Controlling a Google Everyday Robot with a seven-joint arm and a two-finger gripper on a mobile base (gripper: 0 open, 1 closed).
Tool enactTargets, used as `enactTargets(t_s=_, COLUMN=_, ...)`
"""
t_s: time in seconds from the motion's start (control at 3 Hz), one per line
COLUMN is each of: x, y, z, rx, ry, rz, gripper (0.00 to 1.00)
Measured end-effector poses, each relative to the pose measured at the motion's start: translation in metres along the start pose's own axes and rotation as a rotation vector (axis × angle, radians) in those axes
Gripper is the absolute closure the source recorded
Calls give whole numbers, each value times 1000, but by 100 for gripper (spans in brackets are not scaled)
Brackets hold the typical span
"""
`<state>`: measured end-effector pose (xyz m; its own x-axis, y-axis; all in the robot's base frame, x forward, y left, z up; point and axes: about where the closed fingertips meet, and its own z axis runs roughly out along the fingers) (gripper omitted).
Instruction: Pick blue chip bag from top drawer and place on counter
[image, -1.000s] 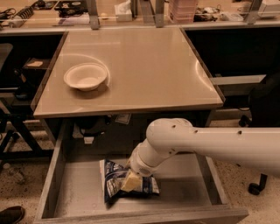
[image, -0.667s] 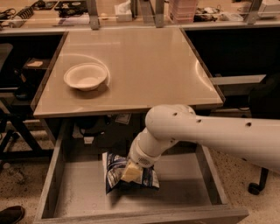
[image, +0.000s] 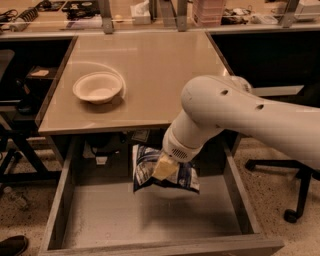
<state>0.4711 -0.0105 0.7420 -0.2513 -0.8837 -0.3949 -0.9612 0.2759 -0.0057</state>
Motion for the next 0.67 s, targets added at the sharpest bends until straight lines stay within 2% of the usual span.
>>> enactTargets(t_s=0.67, x=4, y=-51, z=-76, rx=144, ry=61, rz=69, gripper=100)
